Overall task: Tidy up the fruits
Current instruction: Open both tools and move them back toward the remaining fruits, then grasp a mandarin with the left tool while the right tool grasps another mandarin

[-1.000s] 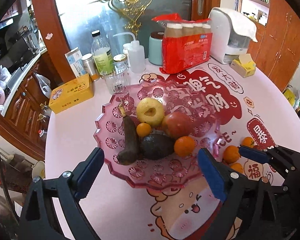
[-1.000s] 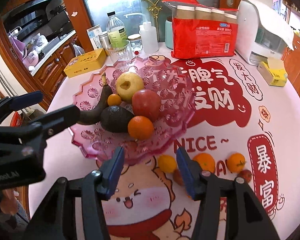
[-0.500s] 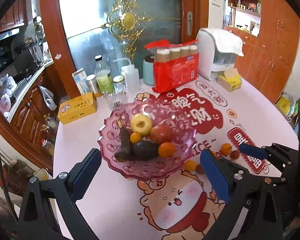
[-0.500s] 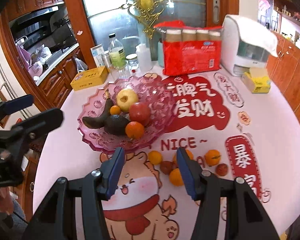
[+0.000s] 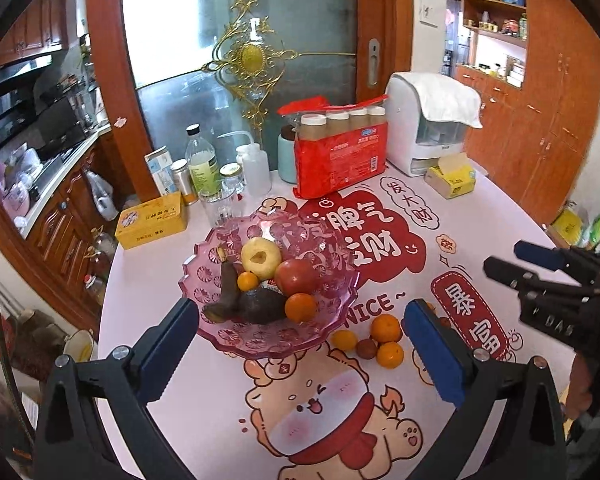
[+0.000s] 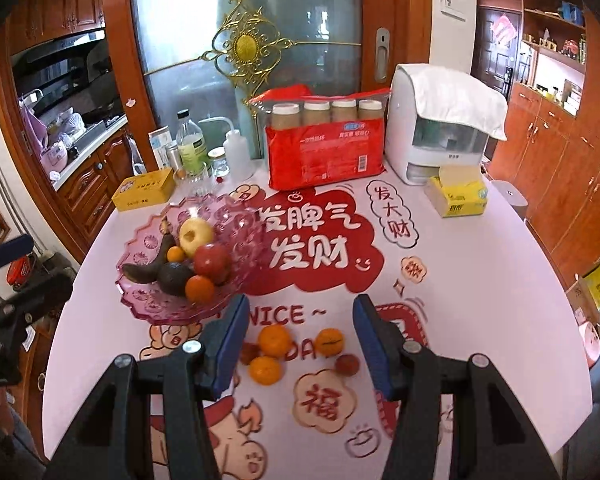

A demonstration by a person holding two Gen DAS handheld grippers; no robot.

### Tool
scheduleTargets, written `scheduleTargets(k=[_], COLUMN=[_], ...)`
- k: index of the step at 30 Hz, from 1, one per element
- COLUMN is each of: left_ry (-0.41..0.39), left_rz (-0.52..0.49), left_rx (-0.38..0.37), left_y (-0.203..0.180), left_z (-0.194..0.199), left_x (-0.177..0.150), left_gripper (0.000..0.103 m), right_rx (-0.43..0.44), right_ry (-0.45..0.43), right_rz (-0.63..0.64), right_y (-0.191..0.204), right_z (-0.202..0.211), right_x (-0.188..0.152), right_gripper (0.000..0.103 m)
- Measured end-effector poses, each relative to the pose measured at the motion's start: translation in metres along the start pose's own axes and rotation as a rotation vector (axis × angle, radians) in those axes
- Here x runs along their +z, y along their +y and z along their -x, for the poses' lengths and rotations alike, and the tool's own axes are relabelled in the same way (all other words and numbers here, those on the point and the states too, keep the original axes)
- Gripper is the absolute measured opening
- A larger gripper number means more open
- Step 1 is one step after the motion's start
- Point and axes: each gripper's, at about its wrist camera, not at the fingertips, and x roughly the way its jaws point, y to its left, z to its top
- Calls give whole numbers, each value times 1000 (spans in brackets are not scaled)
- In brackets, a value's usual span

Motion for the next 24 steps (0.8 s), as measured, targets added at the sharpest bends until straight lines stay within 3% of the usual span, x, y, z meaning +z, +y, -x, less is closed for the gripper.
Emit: scheduleTargets(k=[5, 9, 16, 24], left_ry=[43, 88, 181, 266], left_rz=[48, 91, 147, 310], left_rx=[26, -6, -23, -40], left_y=[-25, -50, -97, -98], left_z=[-18, -44, -108, -160], left_x=[-4, -20, -66, -101], left_gripper=[102, 102, 102, 89], right_rx=[41, 60, 148, 281], right_ry=[12, 40, 154, 282], right_rz=[59, 154, 284, 328], right_y=[-24, -42, -62, -70], right_z=[-15, -43, -105, -158], right_x=[9, 7, -23, -57], right_gripper=[54, 54, 54, 54])
